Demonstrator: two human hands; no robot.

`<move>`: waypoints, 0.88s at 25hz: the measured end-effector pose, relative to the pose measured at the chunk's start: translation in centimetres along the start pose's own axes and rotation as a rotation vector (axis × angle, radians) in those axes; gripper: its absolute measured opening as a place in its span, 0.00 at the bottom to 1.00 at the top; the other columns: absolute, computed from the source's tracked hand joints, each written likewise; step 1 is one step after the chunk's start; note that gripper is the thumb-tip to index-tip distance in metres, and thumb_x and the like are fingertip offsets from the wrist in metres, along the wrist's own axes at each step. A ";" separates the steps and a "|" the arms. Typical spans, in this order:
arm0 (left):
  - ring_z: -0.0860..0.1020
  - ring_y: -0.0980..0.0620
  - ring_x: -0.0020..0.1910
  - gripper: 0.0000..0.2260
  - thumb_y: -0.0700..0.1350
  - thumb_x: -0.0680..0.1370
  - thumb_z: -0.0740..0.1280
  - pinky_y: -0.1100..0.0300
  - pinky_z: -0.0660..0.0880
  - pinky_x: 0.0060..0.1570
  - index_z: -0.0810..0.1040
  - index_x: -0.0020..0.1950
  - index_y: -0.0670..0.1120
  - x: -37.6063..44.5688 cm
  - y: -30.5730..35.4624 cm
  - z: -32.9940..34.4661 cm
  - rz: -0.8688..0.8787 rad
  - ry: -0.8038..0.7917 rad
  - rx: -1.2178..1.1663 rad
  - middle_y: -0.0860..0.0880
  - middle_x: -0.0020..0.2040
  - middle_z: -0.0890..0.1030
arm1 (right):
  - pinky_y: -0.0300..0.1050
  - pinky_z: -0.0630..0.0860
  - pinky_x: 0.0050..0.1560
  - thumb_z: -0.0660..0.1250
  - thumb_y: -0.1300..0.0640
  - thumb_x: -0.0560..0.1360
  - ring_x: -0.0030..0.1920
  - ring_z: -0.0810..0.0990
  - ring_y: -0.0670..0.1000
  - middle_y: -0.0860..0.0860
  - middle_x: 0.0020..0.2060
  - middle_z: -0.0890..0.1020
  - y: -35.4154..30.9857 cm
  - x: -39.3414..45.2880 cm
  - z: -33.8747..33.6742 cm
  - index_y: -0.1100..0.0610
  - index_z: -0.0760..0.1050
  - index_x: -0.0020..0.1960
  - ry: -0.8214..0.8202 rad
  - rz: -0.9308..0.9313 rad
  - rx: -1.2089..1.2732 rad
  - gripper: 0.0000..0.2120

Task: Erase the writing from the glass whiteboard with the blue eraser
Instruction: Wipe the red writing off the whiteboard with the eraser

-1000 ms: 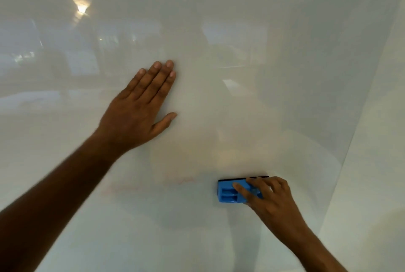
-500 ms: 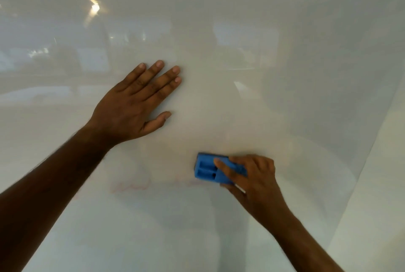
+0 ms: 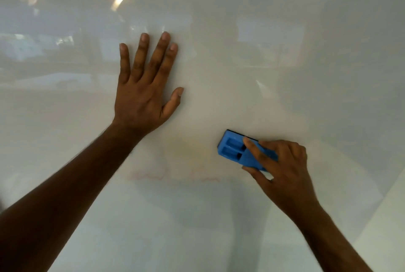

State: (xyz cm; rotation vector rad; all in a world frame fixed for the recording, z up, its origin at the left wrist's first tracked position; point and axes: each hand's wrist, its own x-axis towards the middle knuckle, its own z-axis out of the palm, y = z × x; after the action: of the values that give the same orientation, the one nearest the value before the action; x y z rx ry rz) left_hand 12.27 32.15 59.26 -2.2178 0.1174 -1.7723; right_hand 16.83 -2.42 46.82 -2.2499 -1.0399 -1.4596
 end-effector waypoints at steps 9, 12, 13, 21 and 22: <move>0.54 0.34 0.88 0.36 0.61 0.89 0.57 0.39 0.50 0.87 0.54 0.88 0.39 -0.6 -1.4 -0.8 -0.023 -0.041 -0.024 0.37 0.88 0.56 | 0.53 0.76 0.53 0.73 0.47 0.74 0.49 0.79 0.54 0.49 0.52 0.78 -3.5 -4.1 4.2 0.46 0.70 0.76 -0.238 -0.395 -0.025 0.31; 0.56 0.38 0.88 0.35 0.59 0.89 0.60 0.43 0.55 0.87 0.55 0.89 0.41 -1.8 -5.8 -1.9 0.218 -0.083 0.003 0.41 0.88 0.56 | 0.53 0.75 0.52 0.71 0.48 0.74 0.48 0.78 0.55 0.51 0.51 0.77 -1.8 -4.0 3.1 0.47 0.70 0.76 -0.197 -0.399 -0.055 0.31; 0.57 0.38 0.88 0.34 0.58 0.89 0.60 0.43 0.55 0.87 0.56 0.89 0.41 -2.3 -7.1 -2.2 0.277 -0.092 0.017 0.41 0.88 0.57 | 0.54 0.74 0.53 0.69 0.48 0.75 0.49 0.77 0.56 0.51 0.52 0.77 -1.5 -3.2 2.6 0.47 0.70 0.76 -0.157 -0.362 -0.049 0.30; 0.56 0.37 0.87 0.33 0.58 0.89 0.58 0.39 0.50 0.86 0.58 0.88 0.41 -4.2 -8.4 -1.4 0.174 -0.015 0.000 0.40 0.88 0.59 | 0.54 0.71 0.51 0.69 0.46 0.78 0.47 0.74 0.56 0.52 0.53 0.77 -8.3 2.2 4.7 0.46 0.70 0.77 -0.081 -0.296 0.000 0.28; 0.55 0.36 0.87 0.33 0.58 0.89 0.56 0.38 0.48 0.86 0.57 0.88 0.40 -4.3 -8.5 -1.4 0.093 -0.005 -0.015 0.39 0.88 0.58 | 0.54 0.71 0.51 0.70 0.47 0.77 0.46 0.75 0.56 0.52 0.52 0.78 -8.8 1.4 5.1 0.46 0.70 0.76 -0.105 -0.326 0.001 0.28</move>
State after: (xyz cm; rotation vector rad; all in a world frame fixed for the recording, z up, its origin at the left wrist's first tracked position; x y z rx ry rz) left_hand 8.89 41.01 57.92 -2.1898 0.2304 -1.7218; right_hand 14.64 7.26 44.33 -2.2564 -1.4976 -1.4689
